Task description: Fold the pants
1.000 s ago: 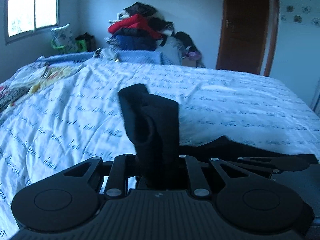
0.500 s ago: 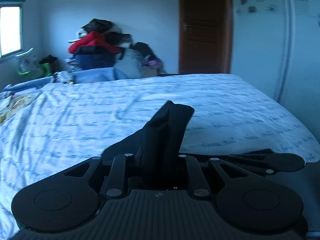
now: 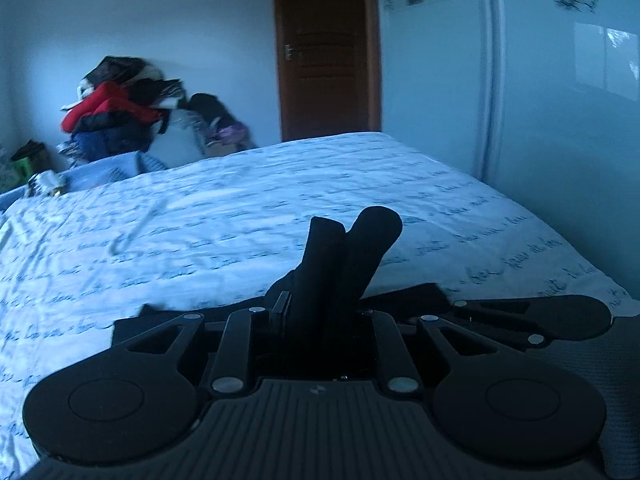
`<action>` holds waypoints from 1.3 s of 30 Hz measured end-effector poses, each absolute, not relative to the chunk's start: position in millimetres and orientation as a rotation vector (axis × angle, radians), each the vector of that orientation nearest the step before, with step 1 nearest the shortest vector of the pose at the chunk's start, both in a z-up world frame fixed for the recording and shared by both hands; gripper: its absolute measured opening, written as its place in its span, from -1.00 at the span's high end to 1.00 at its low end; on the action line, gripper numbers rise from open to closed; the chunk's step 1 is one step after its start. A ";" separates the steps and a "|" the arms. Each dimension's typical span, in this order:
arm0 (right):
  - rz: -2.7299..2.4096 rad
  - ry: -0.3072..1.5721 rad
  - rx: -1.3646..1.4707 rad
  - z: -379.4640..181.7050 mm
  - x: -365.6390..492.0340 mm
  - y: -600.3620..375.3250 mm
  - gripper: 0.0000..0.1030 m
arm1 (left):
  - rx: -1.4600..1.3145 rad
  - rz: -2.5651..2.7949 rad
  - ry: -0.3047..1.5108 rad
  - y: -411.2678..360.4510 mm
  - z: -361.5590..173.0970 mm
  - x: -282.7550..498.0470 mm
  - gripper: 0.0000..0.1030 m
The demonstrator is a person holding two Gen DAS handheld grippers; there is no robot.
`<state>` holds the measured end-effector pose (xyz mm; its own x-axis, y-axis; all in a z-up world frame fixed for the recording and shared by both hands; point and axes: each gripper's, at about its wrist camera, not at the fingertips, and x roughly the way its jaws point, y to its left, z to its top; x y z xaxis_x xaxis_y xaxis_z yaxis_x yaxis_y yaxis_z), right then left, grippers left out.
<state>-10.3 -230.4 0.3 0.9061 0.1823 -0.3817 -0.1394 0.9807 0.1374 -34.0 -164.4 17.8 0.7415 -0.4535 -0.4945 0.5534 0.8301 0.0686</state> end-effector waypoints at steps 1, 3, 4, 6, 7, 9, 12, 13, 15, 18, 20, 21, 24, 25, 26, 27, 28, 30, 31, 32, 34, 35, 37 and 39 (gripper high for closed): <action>0.157 0.400 0.106 -0.9 -12.3 -234.0 0.67 | 0.221 -0.567 0.481 -168.8 16.4 -35.1 0.57; 0.136 0.399 0.102 -4.2 -16.9 -240.8 0.67 | 0.226 -0.586 0.487 -177.8 11.3 -36.0 0.56; 0.129 0.404 0.100 -5.9 -17.9 -243.0 0.67 | 0.225 -0.594 0.494 -180.3 8.8 -36.4 0.56; 0.113 0.422 0.103 -10.2 -19.1 -248.5 0.67 | 0.225 -0.611 0.506 -185.1 4.7 -37.2 0.56; 0.107 0.427 0.105 -11.6 -20.1 -251.5 0.67 | 0.227 -0.618 0.510 -187.8 2.7 -37.7 0.56; 0.094 0.434 0.110 -15.1 -23.6 -255.2 0.67 | 0.231 -0.630 0.512 -190.8 0.2 -39.6 0.56; 0.086 0.448 0.120 -19.0 -26.1 -259.0 0.67 | 0.240 -0.645 0.521 -194.7 -3.4 -39.5 0.55; 0.081 0.453 0.123 -20.0 -26.2 -259.7 0.67 | 0.239 -0.648 0.524 -195.3 -4.3 -39.7 0.55; 0.074 0.454 0.125 -21.6 -28.7 -262.1 0.67 | 0.240 -0.655 0.520 -196.8 -5.2 -40.6 0.55; 0.062 0.449 0.128 -20.7 -31.4 -262.0 0.65 | 0.243 -0.668 0.512 -198.9 -5.0 -43.0 0.55; 0.056 0.450 0.132 -20.7 -33.2 -262.8 0.65 | 0.243 -0.681 0.514 -201.6 -5.7 -43.8 0.55; 0.050 0.451 0.133 -21.3 -34.9 -263.9 0.64 | 0.245 -0.688 0.516 -203.1 -6.5 -44.9 0.55; 0.046 0.474 0.147 -24.0 -39.0 -270.2 0.61 | 0.257 -0.715 0.530 -208.9 -10.5 -45.4 0.52; 0.049 0.485 0.155 -25.6 -40.4 -273.1 0.59 | 0.259 -0.727 0.540 -210.3 -12.8 -45.7 0.48; 0.056 0.499 0.166 -27.5 -41.5 -275.7 0.56 | 0.258 -0.739 0.554 -211.0 -15.5 -45.4 0.44; 0.063 0.516 0.176 -29.3 -42.7 -277.6 0.48 | 0.255 -0.746 0.569 -211.4 -18.4 -44.0 0.42; 0.065 0.531 0.183 -30.4 -44.4 -279.2 0.41 | 0.256 -0.749 0.580 -211.2 -21.3 -44.2 0.41; 0.057 0.577 0.202 -32.4 -47.4 -285.0 0.08 | 0.266 -0.757 0.592 -212.4 -25.8 -43.8 0.38; 0.056 0.591 0.210 -32.7 -50.1 -288.4 0.05 | 0.270 -0.762 0.590 -212.6 -26.8 -44.6 0.31; 0.059 0.599 0.214 -32.5 -54.5 -292.9 0.05 | 0.276 -0.773 0.588 -212.8 -27.3 -45.7 0.18; 0.059 0.621 0.209 -30.3 -63.4 -303.3 0.05 | 0.272 -0.808 0.588 -212.5 -26.8 -48.4 -0.07; 0.045 0.631 0.195 -29.1 -67.8 -308.7 0.04 | 0.260 -0.837 0.591 -211.9 -25.9 -49.6 -0.20; -0.008 0.657 0.151 -26.7 -77.7 -322.9 -0.01 | 0.235 -0.897 0.602 -210.5 -23.3 -52.2 -0.36; -0.076 0.673 0.138 -27.2 -84.1 -341.8 -0.11 | 0.204 -0.937 0.613 -206.5 -19.7 -53.4 -0.48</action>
<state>-84.1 -341.8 -27.2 0.7796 -0.0260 -0.6258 0.1150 0.9881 0.1022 -53.4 -206.5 -19.7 0.4385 -0.6910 -0.5746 0.8033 0.5880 -0.0942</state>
